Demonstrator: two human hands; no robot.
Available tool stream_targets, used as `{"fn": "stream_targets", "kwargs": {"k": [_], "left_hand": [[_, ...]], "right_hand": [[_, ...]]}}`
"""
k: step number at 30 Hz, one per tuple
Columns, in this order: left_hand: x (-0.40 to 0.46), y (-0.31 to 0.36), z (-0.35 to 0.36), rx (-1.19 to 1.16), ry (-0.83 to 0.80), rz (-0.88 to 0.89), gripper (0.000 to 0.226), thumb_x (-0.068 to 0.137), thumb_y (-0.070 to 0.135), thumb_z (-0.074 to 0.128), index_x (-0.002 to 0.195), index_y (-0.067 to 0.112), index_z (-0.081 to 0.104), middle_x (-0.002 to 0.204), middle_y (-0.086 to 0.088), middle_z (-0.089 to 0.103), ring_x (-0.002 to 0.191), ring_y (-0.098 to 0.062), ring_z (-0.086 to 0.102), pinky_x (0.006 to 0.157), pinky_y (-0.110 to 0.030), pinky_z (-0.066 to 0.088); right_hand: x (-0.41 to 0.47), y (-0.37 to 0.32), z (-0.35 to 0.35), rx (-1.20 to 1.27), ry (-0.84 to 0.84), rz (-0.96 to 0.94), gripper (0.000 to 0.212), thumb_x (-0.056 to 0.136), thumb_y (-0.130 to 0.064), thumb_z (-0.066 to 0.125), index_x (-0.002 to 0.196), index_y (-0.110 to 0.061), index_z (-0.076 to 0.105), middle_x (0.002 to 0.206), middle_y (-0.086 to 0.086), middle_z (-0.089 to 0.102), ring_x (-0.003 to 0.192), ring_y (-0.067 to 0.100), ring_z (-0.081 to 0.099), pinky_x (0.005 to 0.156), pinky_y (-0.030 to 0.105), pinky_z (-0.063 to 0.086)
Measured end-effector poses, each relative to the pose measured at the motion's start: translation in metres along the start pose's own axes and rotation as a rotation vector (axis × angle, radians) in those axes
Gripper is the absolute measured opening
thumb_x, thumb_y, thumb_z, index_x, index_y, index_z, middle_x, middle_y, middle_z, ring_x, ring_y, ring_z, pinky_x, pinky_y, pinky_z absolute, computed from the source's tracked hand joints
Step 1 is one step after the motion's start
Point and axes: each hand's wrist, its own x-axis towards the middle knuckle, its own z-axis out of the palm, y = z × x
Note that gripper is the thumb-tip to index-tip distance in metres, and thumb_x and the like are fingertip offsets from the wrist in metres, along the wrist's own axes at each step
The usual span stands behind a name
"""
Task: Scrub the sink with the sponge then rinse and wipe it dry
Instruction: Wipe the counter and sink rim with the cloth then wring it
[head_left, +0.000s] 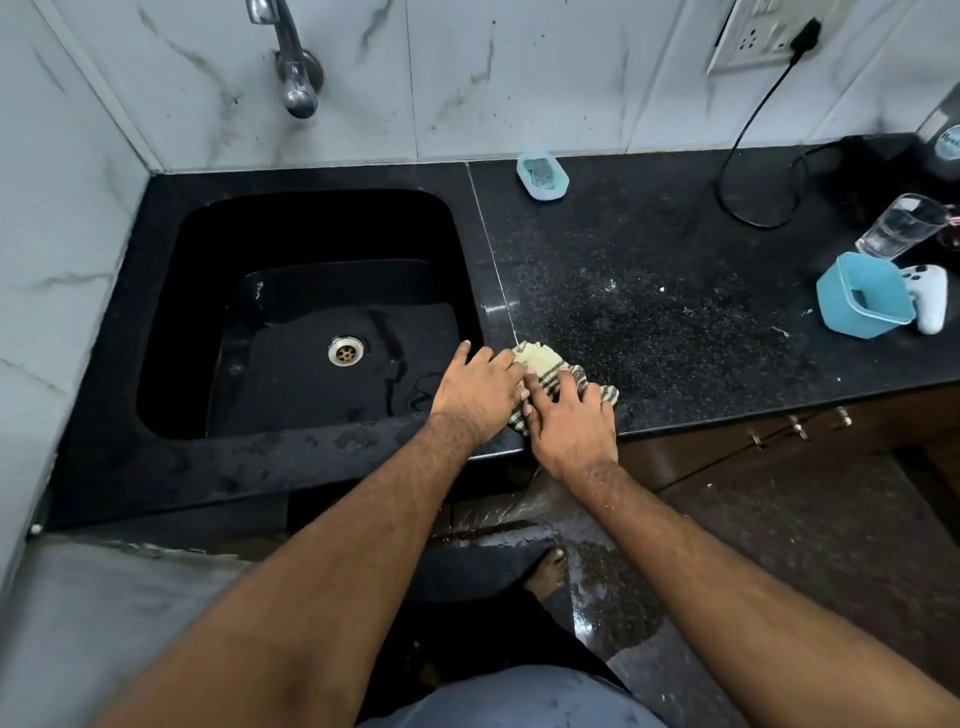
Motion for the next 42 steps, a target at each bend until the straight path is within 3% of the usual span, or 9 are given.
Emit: {"fn": "stream_targets", "kwargs": {"k": [4,10,13,16,22,28,31,35,42], "left_hand": [[-0.002,-0.007,0.004,-0.016,0.018,-0.031,0.033,0.102,0.041,0.043,0.129,0.024,0.051,0.131,0.002,0.052,0.130,-0.023,0.044,0.121,-0.051,0.019],[-0.010,-0.015,0.015,-0.066,0.051,-0.061,0.031,0.104,0.041,0.042,0.130,0.026,0.050,0.139,0.004,0.050,0.146,-0.021,0.031,0.123,-0.050,0.015],[-0.011,-0.019,0.017,-0.121,0.049,-0.078,0.038,0.102,0.041,0.045,0.138,0.026,0.047,0.142,0.006,0.050,0.147,-0.019,0.029,0.124,-0.046,0.012],[-0.020,-0.024,0.020,-0.146,0.069,-0.117,0.048,0.100,0.042,0.048,0.144,0.022,0.043,0.147,0.006,0.049,0.147,-0.017,0.029,0.125,-0.042,0.012],[-0.049,-0.042,0.029,-0.271,0.132,-0.319,0.042,0.096,0.047,0.055,0.132,0.025,0.054,0.144,0.007,0.050,0.144,-0.016,0.034,0.123,-0.042,0.019],[-0.090,-0.057,0.035,-0.238,0.220,-0.605,0.047,0.099,0.044,0.050,0.137,0.017,0.054,0.150,-0.001,0.047,0.147,-0.019,0.032,0.123,-0.043,0.018],[-0.116,-0.060,0.041,-0.216,0.284,-0.794,0.055,0.101,0.045,0.043,0.146,0.013,0.046,0.159,-0.005,0.036,0.151,-0.022,0.023,0.124,-0.045,0.017],[-0.140,-0.060,0.043,-0.251,0.360,-1.079,0.059,0.104,0.044,0.034,0.152,0.009,0.038,0.165,-0.006,0.023,0.154,-0.021,0.013,0.125,-0.043,0.011],[-0.166,-0.045,0.048,-0.310,0.419,-1.352,0.054,0.107,0.035,0.033,0.154,0.007,0.033,0.165,-0.007,0.021,0.154,-0.022,0.012,0.125,-0.045,0.015]], "right_hand": [[-0.001,0.001,-0.004,0.022,-0.009,-0.031,0.054,0.102,-0.050,0.024,0.154,-0.037,0.021,0.155,0.009,0.028,0.122,0.033,0.040,0.099,0.047,0.041],[0.019,0.032,-0.015,0.037,0.118,-0.287,0.046,0.099,-0.032,0.045,0.144,-0.027,0.046,0.141,0.003,0.047,0.123,0.023,0.045,0.100,0.041,0.042],[0.039,0.040,-0.018,0.029,0.110,-0.538,0.055,0.097,-0.029,0.048,0.150,-0.019,0.036,0.153,0.003,0.038,0.138,0.020,0.036,0.111,0.038,0.038],[0.058,0.038,-0.018,-0.059,0.081,-0.753,0.064,0.099,-0.040,0.043,0.154,-0.013,0.026,0.159,0.007,0.029,0.146,0.021,0.028,0.120,0.034,0.024],[0.076,0.032,-0.005,-0.086,-0.006,-1.027,0.062,0.104,-0.043,0.027,0.157,-0.013,0.019,0.163,0.007,0.022,0.151,0.021,0.017,0.123,0.038,0.018],[0.078,-0.002,0.004,-0.026,-0.016,-0.985,0.068,0.102,-0.056,0.013,0.159,-0.017,0.013,0.166,0.000,0.011,0.153,0.016,0.004,0.123,0.041,0.015],[0.066,-0.025,0.007,0.041,-0.004,-0.894,0.069,0.101,-0.057,0.016,0.156,-0.016,0.023,0.162,0.000,0.026,0.150,0.018,0.018,0.122,0.042,0.017],[0.051,-0.051,0.009,0.073,0.051,-0.785,0.058,0.100,-0.049,0.025,0.137,-0.012,0.050,0.127,0.007,0.059,0.122,0.025,0.049,0.114,0.043,0.029],[0.036,-0.102,-0.002,0.078,0.007,-0.703,0.044,0.100,-0.044,0.027,0.112,-0.014,0.057,0.098,0.007,0.062,0.087,0.028,0.057,0.080,0.044,0.043]]}}
